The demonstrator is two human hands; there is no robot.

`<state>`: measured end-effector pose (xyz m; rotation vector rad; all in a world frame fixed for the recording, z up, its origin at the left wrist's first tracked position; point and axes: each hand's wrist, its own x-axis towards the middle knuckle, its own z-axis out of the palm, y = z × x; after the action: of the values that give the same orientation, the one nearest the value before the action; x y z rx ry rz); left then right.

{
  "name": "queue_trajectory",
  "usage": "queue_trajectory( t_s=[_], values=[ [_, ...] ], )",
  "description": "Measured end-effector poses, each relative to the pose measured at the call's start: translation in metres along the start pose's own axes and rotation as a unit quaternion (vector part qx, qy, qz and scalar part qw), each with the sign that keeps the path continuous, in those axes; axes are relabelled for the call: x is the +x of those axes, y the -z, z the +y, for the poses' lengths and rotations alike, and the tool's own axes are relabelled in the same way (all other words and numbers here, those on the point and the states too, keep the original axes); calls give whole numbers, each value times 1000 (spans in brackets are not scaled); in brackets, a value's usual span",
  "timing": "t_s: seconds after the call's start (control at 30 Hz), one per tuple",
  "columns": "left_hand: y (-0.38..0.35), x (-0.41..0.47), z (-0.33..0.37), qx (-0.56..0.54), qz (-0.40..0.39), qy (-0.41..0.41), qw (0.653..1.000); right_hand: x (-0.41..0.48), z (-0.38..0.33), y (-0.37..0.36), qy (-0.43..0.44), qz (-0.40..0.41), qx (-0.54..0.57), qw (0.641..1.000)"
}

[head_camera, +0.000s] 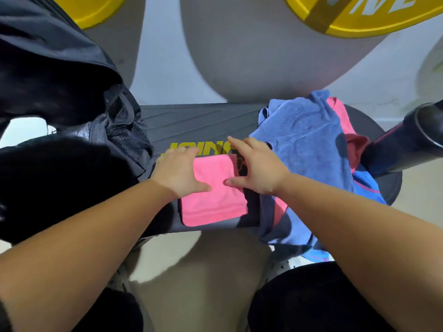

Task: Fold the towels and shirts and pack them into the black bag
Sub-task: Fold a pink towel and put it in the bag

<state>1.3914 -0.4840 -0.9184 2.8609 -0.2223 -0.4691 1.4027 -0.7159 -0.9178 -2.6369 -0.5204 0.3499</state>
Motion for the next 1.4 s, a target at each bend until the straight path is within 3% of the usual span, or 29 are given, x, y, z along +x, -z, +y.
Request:
queue_trajectory(
  t_s=[0.23, 0.37, 0.6, 0.87, 1.17, 1.3, 1.4],
  values=[
    [4, 4, -1, -20, -25, -6, 999, 31, -8, -9, 30, -88, -130, 987],
    [4, 5, 0, -26, -36, -11, 999, 30, -9, -2, 44, -88, -174, 980],
    [19, 16, 24, 47, 111, -93, 988, 20, 5, 22, 16, 63, -40, 997],
    [7, -18, 9, -6, 100, -205, 974, -12, 2, 32, 72, 31, 84, 993],
    [-20, -21, 13, -29, 37, -154, 987, -18, -6, 3, 61, 74, 64, 993],
    [-32, -18, 6, -16, -6, -143, 990, -18, -3, -14, 35, 88, -55, 994],
    [-44, -20, -3, 8, 1, -159, 987, -27, -1, -33, 18, 36, -203, 978]
  ],
)
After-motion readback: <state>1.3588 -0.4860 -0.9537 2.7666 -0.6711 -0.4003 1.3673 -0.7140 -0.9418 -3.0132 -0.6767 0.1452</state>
